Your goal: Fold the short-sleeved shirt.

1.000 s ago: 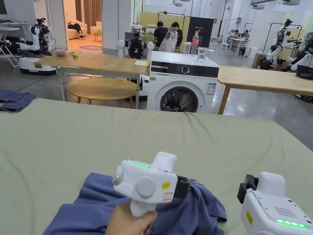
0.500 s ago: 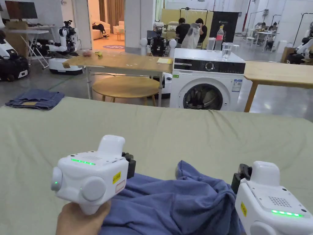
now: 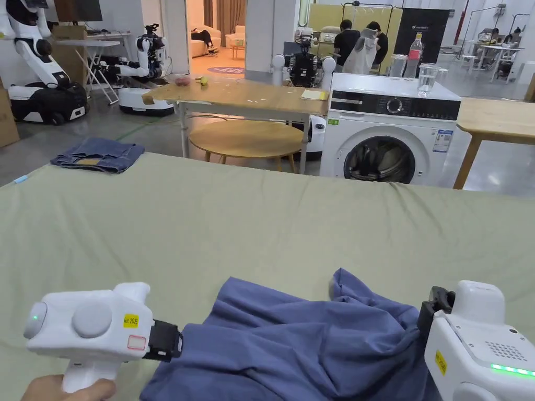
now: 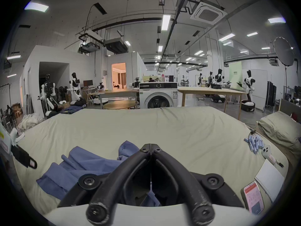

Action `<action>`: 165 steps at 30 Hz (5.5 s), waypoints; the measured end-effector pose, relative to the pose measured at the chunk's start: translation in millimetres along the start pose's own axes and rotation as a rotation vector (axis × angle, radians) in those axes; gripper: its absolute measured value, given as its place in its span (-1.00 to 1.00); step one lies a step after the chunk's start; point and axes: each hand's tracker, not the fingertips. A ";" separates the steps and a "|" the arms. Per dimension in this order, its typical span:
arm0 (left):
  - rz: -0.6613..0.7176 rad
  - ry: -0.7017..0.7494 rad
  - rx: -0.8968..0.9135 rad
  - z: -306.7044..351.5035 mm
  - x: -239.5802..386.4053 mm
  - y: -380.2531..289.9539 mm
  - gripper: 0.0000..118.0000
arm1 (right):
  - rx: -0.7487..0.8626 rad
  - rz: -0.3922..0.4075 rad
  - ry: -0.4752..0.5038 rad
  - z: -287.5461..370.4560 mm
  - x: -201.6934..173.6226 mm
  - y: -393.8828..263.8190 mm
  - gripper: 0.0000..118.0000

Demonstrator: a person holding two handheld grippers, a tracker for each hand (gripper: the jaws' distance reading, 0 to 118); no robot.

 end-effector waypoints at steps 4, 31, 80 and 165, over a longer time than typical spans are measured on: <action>0.019 0.042 -0.107 -27.3 -5.4 -24.2 -0.06 | -0.010 -0.004 -0.005 2.0 3.7 -4.9 -1.00; -0.054 0.010 0.073 -19.9 18.0 -25.1 -1.00 | -0.658 -0.121 -0.044 -95.1 120.1 -21.4 0.00; 0.094 0.099 0.708 185.3 -34.0 299.3 -1.00 | 0.008 -0.058 -0.097 -92.3 100.7 285.6 -0.97; -0.025 -0.097 0.028 -174.2 34.1 307.1 0.15 | -0.226 0.032 -0.050 -50.0 23.5 -38.0 -1.00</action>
